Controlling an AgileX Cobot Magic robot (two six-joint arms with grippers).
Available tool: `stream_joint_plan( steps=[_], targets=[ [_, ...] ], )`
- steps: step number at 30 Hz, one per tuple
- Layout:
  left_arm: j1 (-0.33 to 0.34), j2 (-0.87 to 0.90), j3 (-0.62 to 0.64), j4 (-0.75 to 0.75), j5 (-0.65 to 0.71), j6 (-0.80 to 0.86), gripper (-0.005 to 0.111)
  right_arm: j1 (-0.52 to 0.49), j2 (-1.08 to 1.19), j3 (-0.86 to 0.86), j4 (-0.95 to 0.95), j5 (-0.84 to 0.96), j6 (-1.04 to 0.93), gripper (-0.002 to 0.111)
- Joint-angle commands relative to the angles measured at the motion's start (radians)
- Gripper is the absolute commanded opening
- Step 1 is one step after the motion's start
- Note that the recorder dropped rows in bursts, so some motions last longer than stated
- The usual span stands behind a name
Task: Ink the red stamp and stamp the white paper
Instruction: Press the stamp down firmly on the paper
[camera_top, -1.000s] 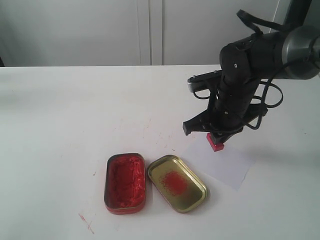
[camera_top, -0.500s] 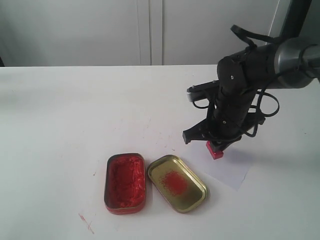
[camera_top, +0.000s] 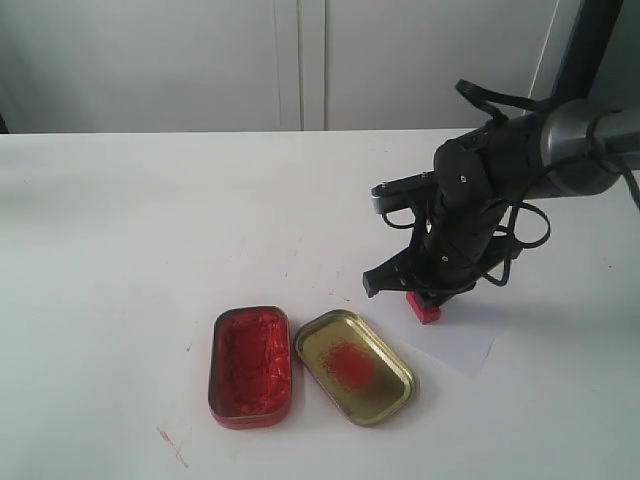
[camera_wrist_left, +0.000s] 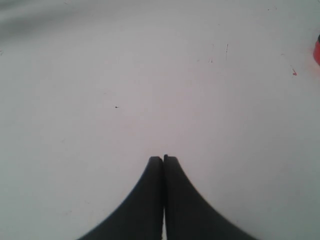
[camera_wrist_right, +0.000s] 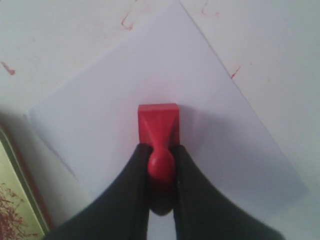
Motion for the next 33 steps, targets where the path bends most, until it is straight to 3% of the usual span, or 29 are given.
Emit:
stream_joint_plan(
  steps=[1,33],
  targets=[
    [-0.005,-0.004,0.010,-0.002,0.001,-0.002,0.000,-0.001,0.119,0.056,0.003,0.044,0.002,0.000],
    [-0.005,-0.004,0.010,-0.002,0.001,-0.002,0.000,-0.001,0.295,0.064,0.003,0.108,-0.029,0.000]
  ],
)
